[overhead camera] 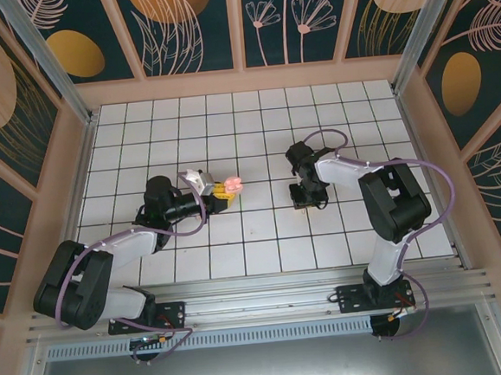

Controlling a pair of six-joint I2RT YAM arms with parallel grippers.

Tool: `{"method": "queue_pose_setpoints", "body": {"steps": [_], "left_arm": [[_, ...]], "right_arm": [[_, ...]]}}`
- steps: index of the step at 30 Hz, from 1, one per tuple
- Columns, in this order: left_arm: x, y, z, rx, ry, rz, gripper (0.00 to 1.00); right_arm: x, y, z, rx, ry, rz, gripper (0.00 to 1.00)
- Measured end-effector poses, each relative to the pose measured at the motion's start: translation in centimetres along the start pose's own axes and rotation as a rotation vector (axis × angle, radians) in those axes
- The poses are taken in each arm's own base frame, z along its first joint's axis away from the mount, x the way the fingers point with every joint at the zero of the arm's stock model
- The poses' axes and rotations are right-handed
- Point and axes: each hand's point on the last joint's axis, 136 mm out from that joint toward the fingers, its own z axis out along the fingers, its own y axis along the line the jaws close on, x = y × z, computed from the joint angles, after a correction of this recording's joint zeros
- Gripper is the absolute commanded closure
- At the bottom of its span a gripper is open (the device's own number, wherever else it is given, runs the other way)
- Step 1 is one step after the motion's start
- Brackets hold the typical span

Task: Insert the wireless bluetooth earbuds into the charging case

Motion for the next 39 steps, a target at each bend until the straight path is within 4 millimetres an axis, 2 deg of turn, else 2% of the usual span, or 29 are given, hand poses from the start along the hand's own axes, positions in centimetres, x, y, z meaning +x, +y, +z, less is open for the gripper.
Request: {"method": "queue_pose_setpoints", "body": {"steps": [7,11,15,21,25,30,35,39], "left_arm": [[0.2,0.0,0.0,0.000,0.006,-0.001,0.88],[0.2,-0.1,0.2,-0.001,0.006,0.006,0.88],[0.7,-0.5,1.0,-0.005,0.018,0.026,0.88],[2.3,-1.0,3.0,-0.009,0.038,0.039,0.88],[2.9,-1.0,3.9,-0.019,0.040,0.047,0.89],[2.9,-0.8,4.7,-0.020,0.034,0.057,0.89],[2.0,-0.6,5.0,-0.022,0.007,0.079,0.89],[1.8,-0.5,5.0,-0.022,0.001,0.085,0.89]], "right_arm": [[0.0,0.0,-0.1,-0.007,-0.017,0.005,0.81],[-1.1,0.5,-0.8,-0.038,-0.099,0.009,0.81],[-2.4,1.3,-3.8,-0.107,-0.254,0.022,0.82],[-4.2,4.0,-11.4,-0.275,-0.577,0.001,0.82],[-3.8,6.3,-15.7,-0.391,-0.753,-0.033,0.82],[-2.7,9.0,-18.3,-0.495,-0.864,-0.073,0.82],[-1.9,11.9,-19.6,-0.572,-0.908,-0.131,0.82],[-2.1,12.9,-19.9,-0.598,-0.925,-0.139,0.82]]}}
